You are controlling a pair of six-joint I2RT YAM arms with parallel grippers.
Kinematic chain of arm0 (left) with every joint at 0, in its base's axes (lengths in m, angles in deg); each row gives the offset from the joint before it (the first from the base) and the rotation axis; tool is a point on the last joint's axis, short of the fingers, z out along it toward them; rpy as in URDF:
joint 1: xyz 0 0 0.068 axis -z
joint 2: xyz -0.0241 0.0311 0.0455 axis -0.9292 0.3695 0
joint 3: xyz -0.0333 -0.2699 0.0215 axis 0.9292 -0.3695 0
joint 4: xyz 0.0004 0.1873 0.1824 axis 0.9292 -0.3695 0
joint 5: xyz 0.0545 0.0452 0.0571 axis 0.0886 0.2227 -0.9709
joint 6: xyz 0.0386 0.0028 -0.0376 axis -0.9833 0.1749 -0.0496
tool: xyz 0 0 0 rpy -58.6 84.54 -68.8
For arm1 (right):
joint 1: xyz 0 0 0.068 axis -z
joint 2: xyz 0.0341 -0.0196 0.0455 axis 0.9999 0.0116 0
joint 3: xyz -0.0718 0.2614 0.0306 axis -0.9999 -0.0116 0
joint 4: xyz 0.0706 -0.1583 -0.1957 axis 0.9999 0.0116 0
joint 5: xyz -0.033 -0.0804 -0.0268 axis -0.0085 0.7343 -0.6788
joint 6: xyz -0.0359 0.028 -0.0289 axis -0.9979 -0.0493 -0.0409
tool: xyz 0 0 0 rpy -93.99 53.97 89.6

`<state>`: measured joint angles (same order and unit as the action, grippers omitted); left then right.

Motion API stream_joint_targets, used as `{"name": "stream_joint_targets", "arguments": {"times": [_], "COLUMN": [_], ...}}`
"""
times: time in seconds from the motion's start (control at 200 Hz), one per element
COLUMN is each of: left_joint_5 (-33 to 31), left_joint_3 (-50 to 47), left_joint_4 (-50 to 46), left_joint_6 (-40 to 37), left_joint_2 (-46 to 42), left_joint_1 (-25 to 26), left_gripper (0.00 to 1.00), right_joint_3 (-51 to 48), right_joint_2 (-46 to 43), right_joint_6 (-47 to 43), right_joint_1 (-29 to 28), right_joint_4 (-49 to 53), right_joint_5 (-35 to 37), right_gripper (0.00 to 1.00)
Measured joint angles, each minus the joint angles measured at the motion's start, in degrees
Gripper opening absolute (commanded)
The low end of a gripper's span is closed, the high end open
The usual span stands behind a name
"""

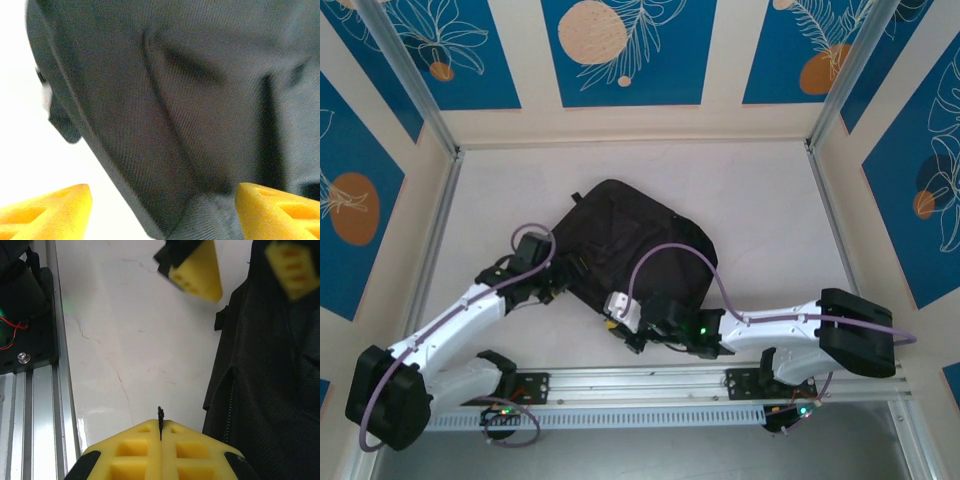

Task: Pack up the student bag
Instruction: Zip the student bag at the center of the table.

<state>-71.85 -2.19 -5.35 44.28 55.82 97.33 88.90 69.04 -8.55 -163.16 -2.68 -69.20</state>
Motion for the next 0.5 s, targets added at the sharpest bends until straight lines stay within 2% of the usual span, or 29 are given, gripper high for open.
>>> {"name": "stream_joint_targets", "arguments": {"times": [0.13,0.18,0.28,0.385,0.5], "left_joint_5": [0.44,0.46,0.00,-0.94,-2.40], "left_joint_3": [-0.50,-0.50,-0.37,1.40,3.61], "left_joint_4": [3.13,3.96,5.49,5.20,2.23], "left_joint_6": [1.18,1.49,2.01,1.57,0.55], "left_joint_2": [0.28,0.59,2.67,5.03,5.16], "left_joint_1": [2.14,2.27,2.67,2.95,2.91], "left_gripper": [0.62,0.50,0.19,0.00,0.00], "right_joint_3": [-0.72,-1.03,-2.12,-3.56,-5.14], "right_joint_2": [-0.61,-0.90,-2.49,-5.51,-9.20], "right_joint_6": [0.76,0.96,1.46,2.03,2.29], "right_joint_1": [0.17,0.20,0.22,0.22,0.22], "right_joint_4": [-0.68,-0.96,-1.20,-0.48,1.16], "right_joint_5": [0.13,0.15,0.46,1.44,2.97], "right_gripper": [0.00,0.00,0.00,0.00,0.00]}}
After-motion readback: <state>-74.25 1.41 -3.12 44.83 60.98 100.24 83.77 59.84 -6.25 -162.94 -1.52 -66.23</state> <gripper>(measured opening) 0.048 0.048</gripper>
